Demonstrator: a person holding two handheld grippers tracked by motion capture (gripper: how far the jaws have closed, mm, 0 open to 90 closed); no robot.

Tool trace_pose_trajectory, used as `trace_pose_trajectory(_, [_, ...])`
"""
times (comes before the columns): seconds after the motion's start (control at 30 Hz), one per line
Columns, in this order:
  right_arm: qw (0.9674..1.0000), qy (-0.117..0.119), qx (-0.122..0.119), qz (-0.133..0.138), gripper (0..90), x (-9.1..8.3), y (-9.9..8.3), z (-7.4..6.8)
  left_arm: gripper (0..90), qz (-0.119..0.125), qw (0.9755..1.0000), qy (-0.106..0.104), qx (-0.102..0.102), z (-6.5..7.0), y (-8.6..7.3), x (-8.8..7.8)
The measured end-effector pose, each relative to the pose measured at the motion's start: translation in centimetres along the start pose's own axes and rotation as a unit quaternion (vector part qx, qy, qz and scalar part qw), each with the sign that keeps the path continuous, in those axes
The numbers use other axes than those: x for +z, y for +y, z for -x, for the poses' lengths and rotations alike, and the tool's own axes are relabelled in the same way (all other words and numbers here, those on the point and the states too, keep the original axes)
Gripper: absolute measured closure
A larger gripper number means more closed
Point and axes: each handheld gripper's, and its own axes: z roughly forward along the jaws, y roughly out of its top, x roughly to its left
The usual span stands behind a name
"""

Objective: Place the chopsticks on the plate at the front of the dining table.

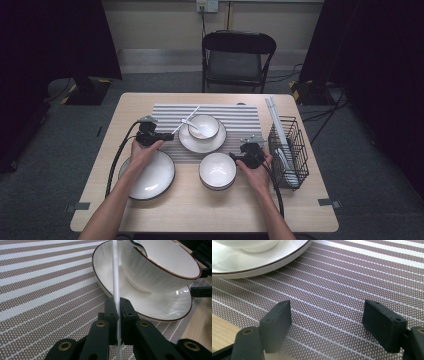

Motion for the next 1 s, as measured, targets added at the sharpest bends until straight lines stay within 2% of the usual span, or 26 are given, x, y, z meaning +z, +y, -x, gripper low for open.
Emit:
trace_pose_trajectory(0.13, [1.0,-0.001,0.001,0.003,22.4,0.0,-0.1,-0.1,86.1,-0.002,0.9999,-0.001,0.011,0.4,0.3,0.1])
trace_pose_trajectory(0.2, [1.0,-0.001,0.001,0.005,22.4,0.0,-0.1,-0.1,86.1,-0.001,1.0,0.001,0.004,0.5,0.2,0.3])
trace_pose_trajectory(0.6, [1.0,-0.002,-0.004,0.005,22.6,0.0,-0.2,0.0,86.0,-0.004,1.0,-0.002,0.008,0.6,0.6,1.0])
trace_pose_trajectory(0.7, [1.0,-0.002,-0.002,0.004,22.5,0.0,-0.2,0.0,86.0,-0.008,1.0,0.003,0.004,0.4,0.4,1.3])
trace_pose_trajectory(0.77, [1.0,-0.003,-0.003,0.004,22.5,0.0,-0.2,0.0,85.9,-0.012,0.9998,0.007,0.011,0.7,0.4,1.5])
trace_pose_trajectory(0.9, [1.0,-0.003,-0.003,0.004,22.4,-0.1,-0.2,0.0,85.9,-0.011,0.9999,0.004,0.001,0.5,0.3,1.7])
trace_pose_trajectory(1.0, [1.0,-0.003,-0.003,0.004,22.3,0.0,-0.2,0.0,85.7,-0.011,0.9999,0.006,0.004,0.6,0.2,1.7])
